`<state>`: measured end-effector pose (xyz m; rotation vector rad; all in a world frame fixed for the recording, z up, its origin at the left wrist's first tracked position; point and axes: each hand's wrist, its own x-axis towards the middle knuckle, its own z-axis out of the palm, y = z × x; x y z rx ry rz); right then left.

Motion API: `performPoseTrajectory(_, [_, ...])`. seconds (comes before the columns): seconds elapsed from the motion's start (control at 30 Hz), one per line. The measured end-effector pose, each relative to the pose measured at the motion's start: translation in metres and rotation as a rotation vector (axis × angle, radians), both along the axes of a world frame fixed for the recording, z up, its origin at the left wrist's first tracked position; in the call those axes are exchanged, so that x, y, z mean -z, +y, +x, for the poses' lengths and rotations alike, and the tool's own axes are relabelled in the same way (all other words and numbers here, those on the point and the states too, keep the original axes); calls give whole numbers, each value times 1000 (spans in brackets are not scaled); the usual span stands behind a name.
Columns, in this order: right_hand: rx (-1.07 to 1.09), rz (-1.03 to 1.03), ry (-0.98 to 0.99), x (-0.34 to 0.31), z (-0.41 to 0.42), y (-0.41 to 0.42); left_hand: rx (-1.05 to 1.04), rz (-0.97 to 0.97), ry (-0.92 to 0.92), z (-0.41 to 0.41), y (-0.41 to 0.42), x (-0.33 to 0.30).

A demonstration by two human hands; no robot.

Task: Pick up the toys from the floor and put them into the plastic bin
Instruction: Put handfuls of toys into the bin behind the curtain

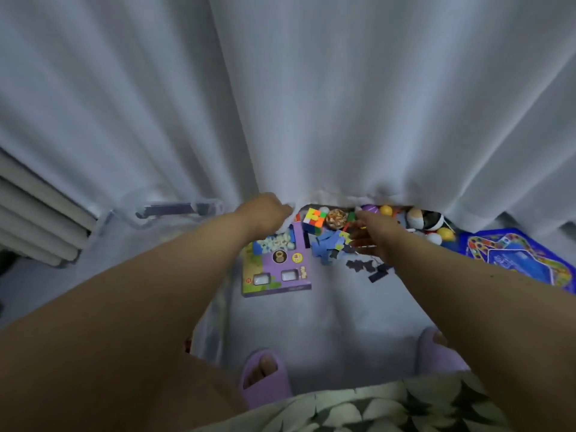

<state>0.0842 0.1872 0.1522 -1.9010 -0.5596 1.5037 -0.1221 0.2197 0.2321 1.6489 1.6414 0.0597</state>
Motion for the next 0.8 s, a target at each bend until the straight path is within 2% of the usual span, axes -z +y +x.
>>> performPoseTrajectory(0.13, [59,-64,-83,22,54,-8,141,-51,62,45,8,16])
performPoseTrajectory(0.3, [51,-142,-187,52,99,-14,106,-176,22,93,14,69])
performPoseTrajectory(0.47, [-2,-225,-307,93,131,-20,172,-349,108,119,-2,130])
performPoseTrajectory(0.63, [-102,-299,-472,133,141,-25,50,-461,-5,127,-6,177])
performPoseTrajectory(0.7, [-164,-304,-526,138,138,-23,8,-451,-56,129,-4,192])
performPoseTrajectory(0.8, [-253,-247,-598,154,137,-15,43,-327,-64,134,3,216])
